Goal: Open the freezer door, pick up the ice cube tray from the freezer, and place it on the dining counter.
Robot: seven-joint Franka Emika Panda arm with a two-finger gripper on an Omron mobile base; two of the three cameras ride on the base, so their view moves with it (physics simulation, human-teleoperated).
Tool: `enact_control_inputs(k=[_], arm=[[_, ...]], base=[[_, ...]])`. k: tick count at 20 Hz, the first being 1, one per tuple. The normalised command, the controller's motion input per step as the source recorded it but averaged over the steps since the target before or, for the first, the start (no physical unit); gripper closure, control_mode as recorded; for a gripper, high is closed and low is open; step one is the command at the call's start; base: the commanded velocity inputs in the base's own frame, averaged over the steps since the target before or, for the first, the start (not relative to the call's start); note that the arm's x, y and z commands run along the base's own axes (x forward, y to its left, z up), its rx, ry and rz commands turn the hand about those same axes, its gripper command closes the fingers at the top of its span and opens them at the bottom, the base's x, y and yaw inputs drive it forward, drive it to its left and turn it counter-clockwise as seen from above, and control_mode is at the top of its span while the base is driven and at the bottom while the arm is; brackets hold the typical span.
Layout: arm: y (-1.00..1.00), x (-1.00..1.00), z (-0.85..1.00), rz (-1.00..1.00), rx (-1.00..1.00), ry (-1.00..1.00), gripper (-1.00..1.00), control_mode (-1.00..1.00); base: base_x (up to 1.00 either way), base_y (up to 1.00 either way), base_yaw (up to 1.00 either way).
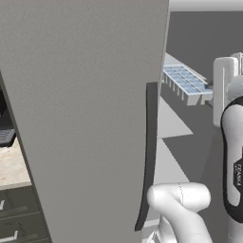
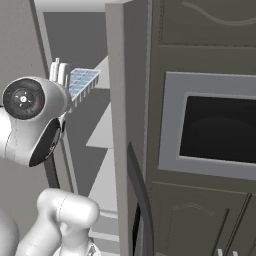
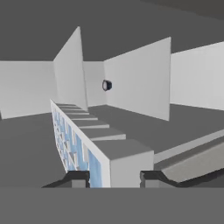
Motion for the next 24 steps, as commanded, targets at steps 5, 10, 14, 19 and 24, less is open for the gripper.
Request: enact_control_inputs(k=[5,10,14,19,24], arm=[[0.04,-0.57,0.0,0.0,0.0,0.0,1.0,-1.0],[0.25,-0.34,0.0,0.0,0.0,0.0,1.0,-1.0],[0.32,-0.29,0.0,0.0,0.0,0.02,1.0,-1.0],[0.07,-0.13,0.0,0.0,0.0,0.01,1.0,-1.0],[0.0,-0.06,0.0,0.0,0.0,0.0,1.0,-1.0]], base=[[0.0,0.0,0.0],[0.0,0.0,0.0],[0.0,0.0,0.0],[0.0,0.0,0.0],[0.0,0.0,0.0]])
